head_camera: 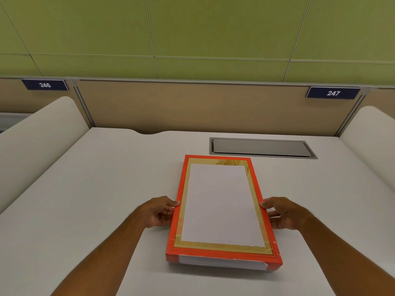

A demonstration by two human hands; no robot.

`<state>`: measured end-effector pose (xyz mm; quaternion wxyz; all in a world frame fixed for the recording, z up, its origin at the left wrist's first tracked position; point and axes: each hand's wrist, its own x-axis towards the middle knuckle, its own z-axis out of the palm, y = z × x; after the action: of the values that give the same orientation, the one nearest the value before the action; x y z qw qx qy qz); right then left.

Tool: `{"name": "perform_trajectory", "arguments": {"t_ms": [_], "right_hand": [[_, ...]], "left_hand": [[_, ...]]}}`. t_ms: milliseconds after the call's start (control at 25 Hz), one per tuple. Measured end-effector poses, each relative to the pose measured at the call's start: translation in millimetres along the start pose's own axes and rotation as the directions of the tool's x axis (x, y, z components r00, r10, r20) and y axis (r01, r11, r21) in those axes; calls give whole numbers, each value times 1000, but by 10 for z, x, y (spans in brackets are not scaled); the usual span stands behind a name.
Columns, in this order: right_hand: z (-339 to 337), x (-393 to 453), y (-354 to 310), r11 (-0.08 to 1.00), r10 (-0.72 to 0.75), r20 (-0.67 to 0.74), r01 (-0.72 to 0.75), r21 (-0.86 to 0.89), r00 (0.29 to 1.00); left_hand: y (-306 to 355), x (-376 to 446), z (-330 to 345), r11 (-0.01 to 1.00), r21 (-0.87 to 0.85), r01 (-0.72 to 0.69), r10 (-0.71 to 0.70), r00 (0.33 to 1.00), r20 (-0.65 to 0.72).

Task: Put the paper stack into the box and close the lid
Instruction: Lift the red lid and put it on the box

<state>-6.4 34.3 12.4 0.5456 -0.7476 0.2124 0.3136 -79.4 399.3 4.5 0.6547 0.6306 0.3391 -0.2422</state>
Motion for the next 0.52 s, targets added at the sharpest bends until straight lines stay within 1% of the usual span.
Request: {"name": "perform_trajectory", "arguments": {"t_ms": [80, 160, 240, 320, 400, 520], "right_hand": [[-25, 2, -55, 999, 7, -33, -9, -45, 999], [-64, 33, -101, 999, -15, -79, 11, -44, 997], [-80, 60, -144, 999, -52, -118, 51, -14, 992], [-65, 67, -179, 997, -70, -122, 68, -21, 990], [-45, 71, -205, 997, -71, -129, 67, -37, 989], [-29, 90, -204, 998, -55, -152, 51, -33, 987]], "left_hand": [[30, 6, 6, 1000, 19, -23, 24, 999, -41], [85, 50, 30, 995, 52, -86, 92, 989, -115], [155, 104, 71, 982, 104, -155, 174, 962, -212], [215, 143, 123, 970, 153, -191, 227, 934, -276], [257, 169, 157, 966, 170, -196, 242, 918, -314], [259, 199, 180, 967, 191, -167, 225, 913, -339]]}}
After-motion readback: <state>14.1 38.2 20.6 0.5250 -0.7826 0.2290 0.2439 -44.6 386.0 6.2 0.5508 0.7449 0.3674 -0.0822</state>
